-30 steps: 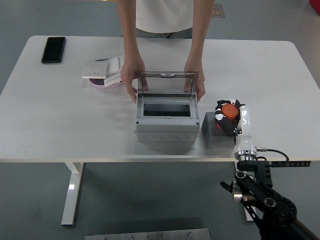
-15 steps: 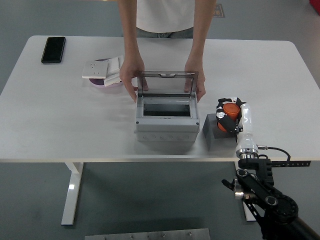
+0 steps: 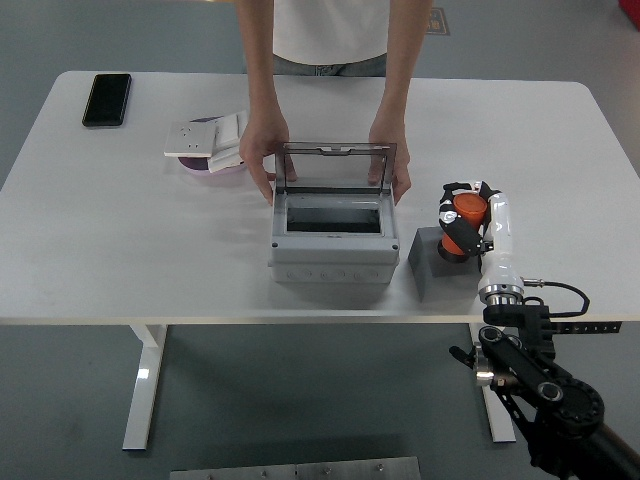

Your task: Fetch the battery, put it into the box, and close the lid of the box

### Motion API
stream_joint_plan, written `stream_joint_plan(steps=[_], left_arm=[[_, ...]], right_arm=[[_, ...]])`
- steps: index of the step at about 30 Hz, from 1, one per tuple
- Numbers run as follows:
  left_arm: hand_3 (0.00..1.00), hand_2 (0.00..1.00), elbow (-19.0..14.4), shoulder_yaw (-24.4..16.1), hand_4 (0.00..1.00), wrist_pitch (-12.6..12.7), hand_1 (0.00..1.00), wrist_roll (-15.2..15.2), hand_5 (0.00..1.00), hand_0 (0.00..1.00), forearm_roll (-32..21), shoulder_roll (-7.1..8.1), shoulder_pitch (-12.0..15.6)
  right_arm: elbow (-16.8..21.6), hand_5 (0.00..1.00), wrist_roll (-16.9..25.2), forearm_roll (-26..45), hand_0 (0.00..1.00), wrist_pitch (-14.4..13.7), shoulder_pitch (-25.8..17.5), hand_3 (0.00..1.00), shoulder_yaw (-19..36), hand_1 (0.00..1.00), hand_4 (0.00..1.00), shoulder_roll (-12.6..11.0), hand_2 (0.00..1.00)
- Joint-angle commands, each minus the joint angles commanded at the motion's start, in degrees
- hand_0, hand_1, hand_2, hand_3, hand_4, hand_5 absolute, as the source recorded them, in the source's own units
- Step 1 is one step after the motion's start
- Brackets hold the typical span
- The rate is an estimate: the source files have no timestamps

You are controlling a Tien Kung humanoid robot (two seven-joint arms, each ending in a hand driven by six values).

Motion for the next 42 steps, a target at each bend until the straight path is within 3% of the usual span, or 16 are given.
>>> stream_joint_plan(steps=[14, 16, 21, 27, 35, 42], left_arm=[[0.556, 0.596, 0.02, 0.26, 0.374, -0.05, 0.742, -0.17, 0.002, 0.609, -0.35, 0.07, -0.13], [0.556, 0.597, 0.03, 0.31, 0.374, -0.05, 0.742, -0.21, 0.002, 0.61, -0.45, 0.09, -0.18], [0.555, 0.598, 0.02, 0.4, 0.374, -0.06, 0.743, -0.26, 0.002, 0.61, -0.65, 0.21, -0.27], [0.555, 0.601, 0.05, 0.61, 0.374, -0.05, 0.741, -0.48, 0.002, 0.611, -1.04, 0.33, -0.39], [0.554, 0.602, 0.03, 0.74, 0.376, -0.05, 0.741, -0.61, 0.002, 0.611, -1.42, 0.43, -0.38], [0.553, 0.602, 0.04, 0.79, 0.376, -0.06, 0.742, -0.76, 0.002, 0.611, -1.57, 0.51, -0.29]], right_arm=[[6.07, 0.002, -10.14, -9.8, 0.341, 1.45, 3.65, 0.334, -0.73, 0.326, 0.185, -4.86, 0.327], [7.09, 0.002, -12.5, -12.37, 0.292, 2.17, 4.14, 0.332, -1.03, 0.301, 0.158, -5.61, 0.317], [10.52, 0.002, -18.67, -19.67, 0.265, 4.68, 5.57, 0.329, -2.45, 0.272, 0.134, -7.57, 0.303], [14.33, 0.002, -26.78, -30.24, 0.264, 9.58, 7.69, 0.327, -5.58, 0.27, 0.131, -9.13, 0.299], [16.43, 0.002, -35.86, -43.07, 0.264, 14.22, 8.95, 0.325, -9.72, 0.258, 0.129, -10.68, 0.29], [17.17, 0.002, -42.91, -50.2, 0.261, 18.65, 10.63, 0.323, -13.22, 0.248, 0.12, -11.82, 0.284]])
